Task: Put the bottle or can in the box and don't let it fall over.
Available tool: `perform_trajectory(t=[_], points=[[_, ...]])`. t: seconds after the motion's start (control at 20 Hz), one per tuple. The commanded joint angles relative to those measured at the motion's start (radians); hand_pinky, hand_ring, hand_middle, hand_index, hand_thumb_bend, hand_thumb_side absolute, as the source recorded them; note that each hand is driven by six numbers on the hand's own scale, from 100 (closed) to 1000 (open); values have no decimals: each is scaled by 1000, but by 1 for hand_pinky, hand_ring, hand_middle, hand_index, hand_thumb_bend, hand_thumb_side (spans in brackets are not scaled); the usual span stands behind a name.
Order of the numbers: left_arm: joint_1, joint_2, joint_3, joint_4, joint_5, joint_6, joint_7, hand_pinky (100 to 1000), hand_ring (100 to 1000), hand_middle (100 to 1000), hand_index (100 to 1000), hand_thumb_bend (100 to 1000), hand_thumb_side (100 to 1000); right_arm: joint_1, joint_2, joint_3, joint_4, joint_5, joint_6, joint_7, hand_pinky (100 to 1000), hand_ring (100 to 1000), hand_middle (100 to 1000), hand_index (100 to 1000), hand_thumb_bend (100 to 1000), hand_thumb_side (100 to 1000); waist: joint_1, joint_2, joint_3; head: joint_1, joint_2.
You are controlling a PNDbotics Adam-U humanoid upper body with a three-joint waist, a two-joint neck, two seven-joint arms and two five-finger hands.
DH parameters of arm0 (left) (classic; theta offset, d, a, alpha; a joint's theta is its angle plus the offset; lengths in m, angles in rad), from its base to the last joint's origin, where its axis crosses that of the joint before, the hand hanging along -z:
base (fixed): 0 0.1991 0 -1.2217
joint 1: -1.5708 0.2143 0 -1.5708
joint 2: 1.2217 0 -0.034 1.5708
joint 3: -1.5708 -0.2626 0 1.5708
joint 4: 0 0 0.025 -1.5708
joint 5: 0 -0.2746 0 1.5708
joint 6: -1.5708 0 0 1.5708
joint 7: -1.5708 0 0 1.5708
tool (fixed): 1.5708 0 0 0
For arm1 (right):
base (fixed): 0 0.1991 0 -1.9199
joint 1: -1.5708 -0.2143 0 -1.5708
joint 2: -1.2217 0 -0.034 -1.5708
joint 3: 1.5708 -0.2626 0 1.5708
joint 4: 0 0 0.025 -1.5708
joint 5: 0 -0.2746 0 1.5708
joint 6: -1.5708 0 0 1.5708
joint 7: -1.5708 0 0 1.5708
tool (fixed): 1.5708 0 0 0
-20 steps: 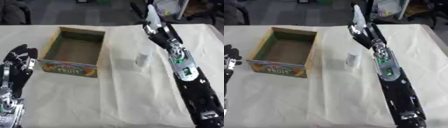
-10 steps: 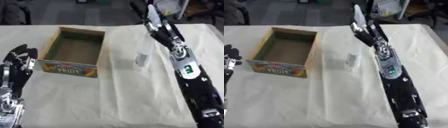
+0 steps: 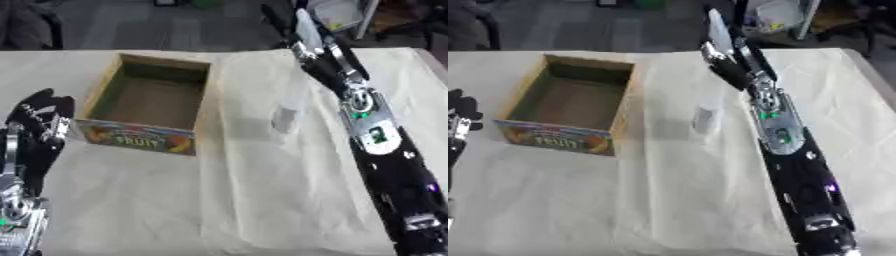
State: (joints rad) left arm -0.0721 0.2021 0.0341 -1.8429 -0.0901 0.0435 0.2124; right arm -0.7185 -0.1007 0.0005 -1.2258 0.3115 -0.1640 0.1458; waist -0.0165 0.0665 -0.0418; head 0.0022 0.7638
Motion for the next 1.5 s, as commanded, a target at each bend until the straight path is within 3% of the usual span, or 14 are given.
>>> perform_trajectory(t=[0.05,0.4,0.65,1.0,1.35,1.5], points=[[-13,3,-2,-14,3,-2,-2,647,640,686,813,534,608,-24,-18,-2,-4,-5,-7,9,949,1000,1000,1000,100,686,3,-10,1,-2,6],[-13,3,-2,-14,3,-2,-2,648,640,686,813,535,608,-27,-17,3,5,-1,-15,17,944,1000,1000,1000,100,684,3,-9,3,-3,6],[-13,3,-2,-14,3,-2,-1,647,640,686,813,535,608,-28,-17,3,7,-1,-16,19,926,1000,1000,1000,100,621,3,-10,3,-3,6],[-12,3,-2,-14,3,-2,-1,648,639,685,813,535,608,-27,-17,1,13,-1,-12,24,890,1000,909,1000,100,402,3,-9,4,-3,6],[-12,2,-2,-14,3,-2,0,648,639,685,813,535,608,-28,-18,0,11,-5,-2,13,848,988,757,847,100,129,3,-9,4,-4,6],[-12,2,-2,-14,3,-1,0,648,638,684,813,535,608,-27,-18,0,10,-9,1,12,832,959,707,799,100,100,3,-9,4,-3,6]])
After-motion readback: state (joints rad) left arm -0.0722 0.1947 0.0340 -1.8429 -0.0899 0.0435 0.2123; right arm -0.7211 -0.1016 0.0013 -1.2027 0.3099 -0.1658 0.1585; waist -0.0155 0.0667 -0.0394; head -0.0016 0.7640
